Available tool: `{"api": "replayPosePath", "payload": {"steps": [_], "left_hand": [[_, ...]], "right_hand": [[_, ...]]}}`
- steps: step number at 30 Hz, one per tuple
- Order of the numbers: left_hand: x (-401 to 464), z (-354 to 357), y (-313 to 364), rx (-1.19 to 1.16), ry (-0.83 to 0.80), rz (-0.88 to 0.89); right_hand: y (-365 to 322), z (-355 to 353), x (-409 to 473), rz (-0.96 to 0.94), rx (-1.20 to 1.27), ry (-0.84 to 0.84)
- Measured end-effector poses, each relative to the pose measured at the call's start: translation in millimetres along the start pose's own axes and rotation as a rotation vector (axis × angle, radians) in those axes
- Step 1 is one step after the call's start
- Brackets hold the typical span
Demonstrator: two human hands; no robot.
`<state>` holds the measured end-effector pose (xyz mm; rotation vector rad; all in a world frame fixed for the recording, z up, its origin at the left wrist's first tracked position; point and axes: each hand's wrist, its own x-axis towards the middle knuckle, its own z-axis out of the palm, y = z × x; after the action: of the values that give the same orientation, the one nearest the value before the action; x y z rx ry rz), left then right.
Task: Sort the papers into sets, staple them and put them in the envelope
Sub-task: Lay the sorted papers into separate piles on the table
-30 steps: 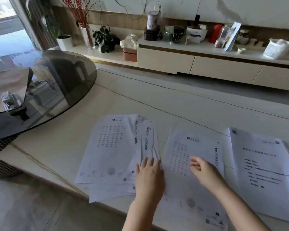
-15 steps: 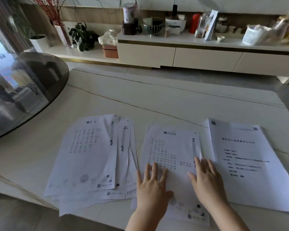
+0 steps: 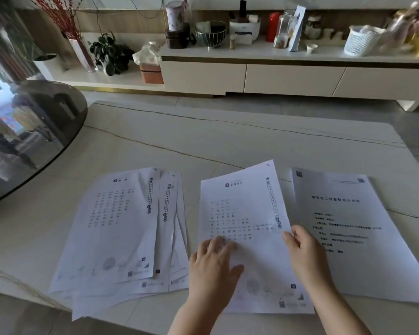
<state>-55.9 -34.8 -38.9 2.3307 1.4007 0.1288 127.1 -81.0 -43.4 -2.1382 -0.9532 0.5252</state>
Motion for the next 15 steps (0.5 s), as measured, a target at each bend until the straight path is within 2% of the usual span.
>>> {"api": "replayPosePath", "payload": {"steps": [2,6,8,12,15], "left_hand": [[0.9,-2.2,-2.6,-0.088,0.062,-0.016],[6.3,-11.9,-14.0,-0.221,0.019,-0.190],[8.8,-19.0,-20.5,-0.323,0.086,-0.262],[11.1,-36.1,-32.6,-0.741,0.140,-0.454],[8.9,-46.3,-45.1,-0.833,0.191,-0.545]], "right_hand": [[-1.4,-5.0,3.9,-0.010,0.001,0.049],[-1.6,-12.5,11.0,0.029,0.112,0.121],[-3.7,-13.8,10.6,0.050,0.186,0.120],[-14.1,-9.1,8.2,0.027,0.285,0.104],[-24.8,2.1,3.9,0.029,0.328,0.062]]}}
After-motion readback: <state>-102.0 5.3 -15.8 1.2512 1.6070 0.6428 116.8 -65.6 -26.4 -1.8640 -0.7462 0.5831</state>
